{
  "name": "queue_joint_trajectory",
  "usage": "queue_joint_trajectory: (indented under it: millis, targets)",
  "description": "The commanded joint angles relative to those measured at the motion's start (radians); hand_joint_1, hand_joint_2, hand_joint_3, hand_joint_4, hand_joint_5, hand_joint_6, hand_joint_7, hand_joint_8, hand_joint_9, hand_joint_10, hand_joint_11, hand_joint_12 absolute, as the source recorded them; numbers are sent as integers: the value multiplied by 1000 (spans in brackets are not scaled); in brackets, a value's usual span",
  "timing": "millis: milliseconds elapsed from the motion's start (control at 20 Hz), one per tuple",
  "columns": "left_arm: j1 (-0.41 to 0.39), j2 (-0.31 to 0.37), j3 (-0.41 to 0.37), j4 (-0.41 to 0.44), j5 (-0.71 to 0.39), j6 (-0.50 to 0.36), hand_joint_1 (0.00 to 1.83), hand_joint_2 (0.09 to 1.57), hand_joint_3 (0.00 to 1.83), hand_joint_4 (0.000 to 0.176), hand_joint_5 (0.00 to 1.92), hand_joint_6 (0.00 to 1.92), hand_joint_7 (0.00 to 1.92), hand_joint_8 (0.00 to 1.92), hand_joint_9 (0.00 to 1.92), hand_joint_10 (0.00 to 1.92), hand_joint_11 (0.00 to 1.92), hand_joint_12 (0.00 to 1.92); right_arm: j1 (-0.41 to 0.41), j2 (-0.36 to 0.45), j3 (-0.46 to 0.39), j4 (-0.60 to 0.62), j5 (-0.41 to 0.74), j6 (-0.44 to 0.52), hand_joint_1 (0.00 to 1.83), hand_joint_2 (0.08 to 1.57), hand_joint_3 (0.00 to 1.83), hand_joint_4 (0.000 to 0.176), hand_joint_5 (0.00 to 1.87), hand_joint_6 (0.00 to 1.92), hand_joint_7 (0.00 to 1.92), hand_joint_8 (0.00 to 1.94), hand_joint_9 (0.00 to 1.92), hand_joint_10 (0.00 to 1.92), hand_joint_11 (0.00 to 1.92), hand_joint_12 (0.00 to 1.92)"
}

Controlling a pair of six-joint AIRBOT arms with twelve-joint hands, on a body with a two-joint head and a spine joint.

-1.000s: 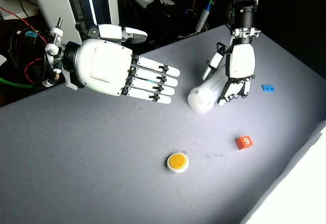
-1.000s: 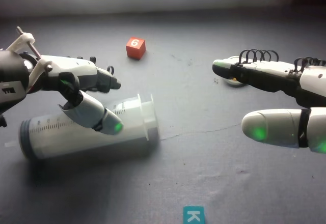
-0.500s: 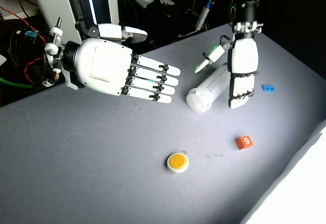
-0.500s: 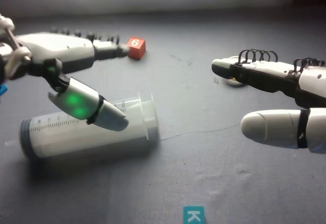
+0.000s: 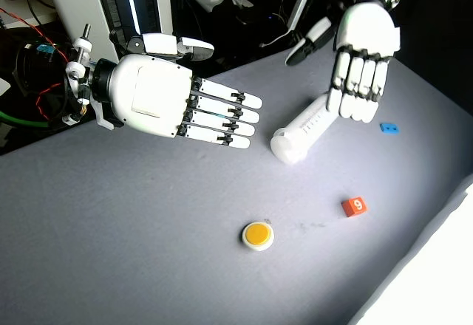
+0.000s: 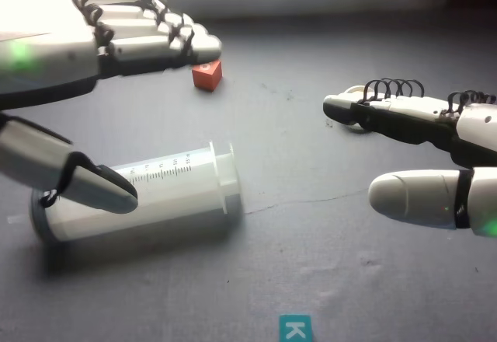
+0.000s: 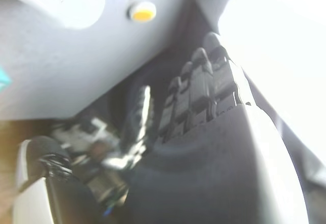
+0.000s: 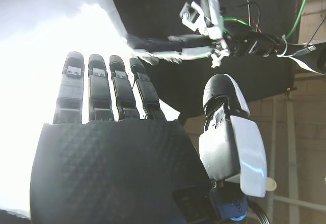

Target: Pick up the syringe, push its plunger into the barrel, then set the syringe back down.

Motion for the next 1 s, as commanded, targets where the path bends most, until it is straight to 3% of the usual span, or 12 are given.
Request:
queue_joint_trajectory:
  millis: [0,50,100,150,200,250,350,400,450,550,600,950]
  targets:
    - [-22,12,-1,-42,-127,6,256,1106,0,0,318,1283,409,1259,383,1204,131,1596,5,3,-2,6,127,0,0,1200,0,0,101,7,76,6,38,4,43,27]
    - [-38,26,-2,-19,-161,6,208,1131,0,0,562,1916,636,1916,575,1915,547,1918,5,3,-2,6,129,0,0,1218,1,0,279,8,297,24,232,6,0,430]
    - [-54,36,-1,0,-188,6,80,1159,4,0,1025,1920,1054,1920,969,1920,930,1920,4,3,-2,6,131,0,0,1214,0,0,603,395,604,619,411,931,131,1415]
    - [-74,45,-1,11,-205,6,64,1167,1,0,1265,1921,1287,1921,1221,1921,1187,1921,4,4,-2,6,132,0,55,1194,0,0,476,1324,496,1670,504,1723,444,1820]
    - [-98,54,-1,19,-212,6,73,1171,0,112,1593,1921,1627,1921,1646,1921,1647,1921,4,4,-2,6,133,0,261,1103,0,0,537,1897,648,1930,738,1913,801,1917]
    - [-106,59,-1,24,-220,6,73,1171,0,112,1593,1921,1627,1921,1646,1921,1647,1921,4,4,-2,6,133,0,261,1103,0,0,537,1897,648,1930,738,1913,801,1917]
    - [-118,67,5,47,-257,6,39,1178,2,162,1636,1921,1669,1921,1702,1921,1696,1921,4,4,-2,6,133,0,265,1079,0,0,551,1920,725,1941,813,1921,827,1921]
    - [-119,71,9,65,-282,6,127,1189,2,95,1678,1921,1693,1921,1723,1921,1727,1921,4,4,-2,6,133,0,70,1111,1,0,1238,1921,1336,1941,1352,1921,1382,1921]
    - [-118,75,9,73,-288,6,727,1325,29,69,1694,1921,1765,1921,1819,1921,1858,1921,4,3,-2,6,133,0,210,1286,43,51,1648,1921,1708,1941,1717,1921,1808,1921]
    - [-109,84,12,75,-289,6,1040,1309,9,89,1681,1921,1768,1921,1833,1921,1876,1921,5,3,-3,6,133,-1,380,1388,58,60,1672,1921,1739,1941,1766,1921,1866,1921]
    - [-108,85,14,75,-290,6,1297,1311,5,106,1661,1921,1728,1921,1802,1921,1851,1921,5,3,-3,6,133,-1,1016,1415,15,109,1677,1921,1779,1941,1844,1921,1919,1921]
    - [-106,90,13,92,-358,-11,1252,1359,36,132,1628,1921,1679,1921,1734,1921,1750,1921,6,0,-3,6,133,-1,955,1473,25,127,1635,1921,1744,1941,1803,1921,1898,1921]
